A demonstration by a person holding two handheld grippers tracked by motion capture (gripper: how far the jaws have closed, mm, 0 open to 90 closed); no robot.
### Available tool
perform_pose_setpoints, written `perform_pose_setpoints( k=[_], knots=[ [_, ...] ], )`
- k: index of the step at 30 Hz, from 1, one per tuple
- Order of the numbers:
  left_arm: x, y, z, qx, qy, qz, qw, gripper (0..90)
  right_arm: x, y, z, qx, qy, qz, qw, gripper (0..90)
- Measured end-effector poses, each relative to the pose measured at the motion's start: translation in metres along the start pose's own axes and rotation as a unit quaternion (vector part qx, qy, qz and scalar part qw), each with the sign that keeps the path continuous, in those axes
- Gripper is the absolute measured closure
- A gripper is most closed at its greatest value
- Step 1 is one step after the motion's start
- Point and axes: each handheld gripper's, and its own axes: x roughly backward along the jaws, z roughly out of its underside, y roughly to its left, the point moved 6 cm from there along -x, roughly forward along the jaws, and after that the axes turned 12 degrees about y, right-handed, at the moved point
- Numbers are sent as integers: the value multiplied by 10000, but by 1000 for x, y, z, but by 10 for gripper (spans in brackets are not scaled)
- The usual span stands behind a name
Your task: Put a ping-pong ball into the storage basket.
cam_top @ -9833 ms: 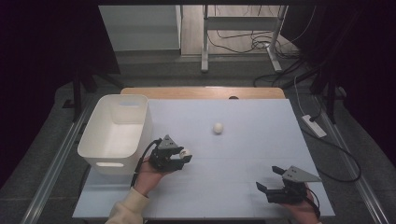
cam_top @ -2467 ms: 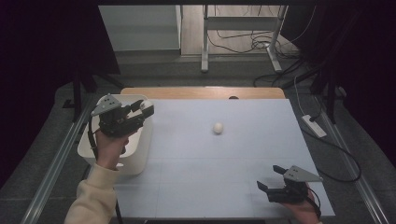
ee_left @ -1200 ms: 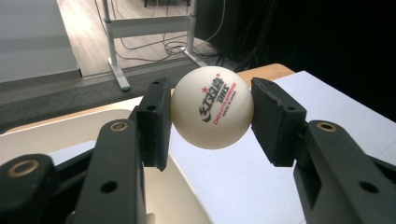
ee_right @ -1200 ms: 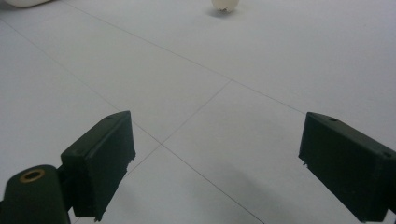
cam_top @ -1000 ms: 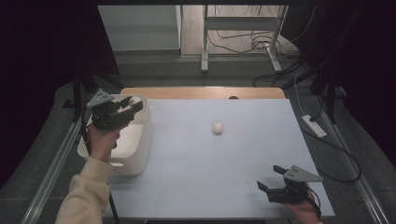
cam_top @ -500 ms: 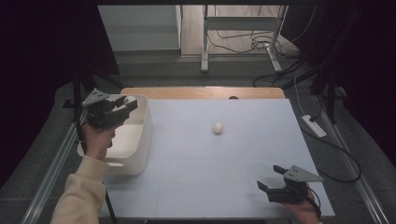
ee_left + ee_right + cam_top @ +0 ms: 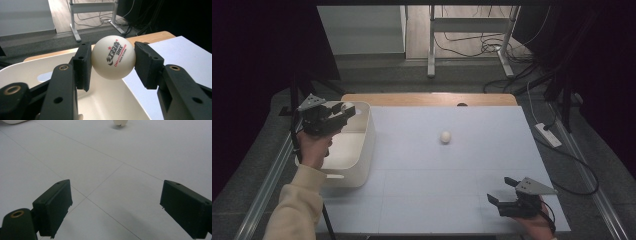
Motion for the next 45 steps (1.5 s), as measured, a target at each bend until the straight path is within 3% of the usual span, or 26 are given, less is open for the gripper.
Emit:
perform_pose_setpoints(
  k=[24, 45],
  knots=[
    [-6, 26, 3, 179, 242, -340, 9990, 509, -1, 0, 0, -14, 7, -7, 10000, 106],
    [-19, 48, 13, 393, 605, -544, 9959, 509, -1, 0, 0, -13, 15, -6, 10000, 106]
  ],
)
